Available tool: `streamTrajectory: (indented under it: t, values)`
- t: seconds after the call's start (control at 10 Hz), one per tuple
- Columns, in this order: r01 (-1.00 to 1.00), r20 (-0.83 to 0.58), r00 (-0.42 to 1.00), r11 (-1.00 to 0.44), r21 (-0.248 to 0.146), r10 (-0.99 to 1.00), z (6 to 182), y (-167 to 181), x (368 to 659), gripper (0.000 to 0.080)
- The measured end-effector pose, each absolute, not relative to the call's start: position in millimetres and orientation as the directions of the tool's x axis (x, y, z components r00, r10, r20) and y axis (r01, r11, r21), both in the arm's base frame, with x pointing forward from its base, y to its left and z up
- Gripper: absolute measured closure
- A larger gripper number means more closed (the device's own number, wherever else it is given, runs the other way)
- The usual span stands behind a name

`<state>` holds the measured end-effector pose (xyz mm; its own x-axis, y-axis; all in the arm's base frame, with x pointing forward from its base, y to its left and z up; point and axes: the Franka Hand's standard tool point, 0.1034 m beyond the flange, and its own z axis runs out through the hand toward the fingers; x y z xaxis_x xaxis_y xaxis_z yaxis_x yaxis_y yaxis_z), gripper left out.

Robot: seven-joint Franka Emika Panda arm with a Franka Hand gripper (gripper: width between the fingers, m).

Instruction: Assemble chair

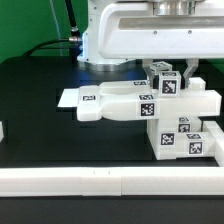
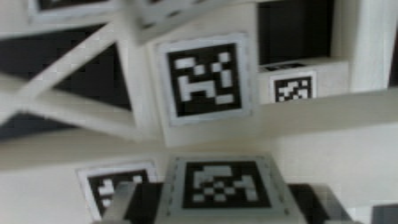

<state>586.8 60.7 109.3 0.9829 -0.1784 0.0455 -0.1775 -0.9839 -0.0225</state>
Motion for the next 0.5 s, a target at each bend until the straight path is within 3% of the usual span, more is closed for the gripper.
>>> streamTrajectory:
  t: [0.5]
  values:
    - [-0.606, 0.029, 0.794, -0.795, -0.040, -0.607, 108.6, 64.8, 586.2, 0.0530]
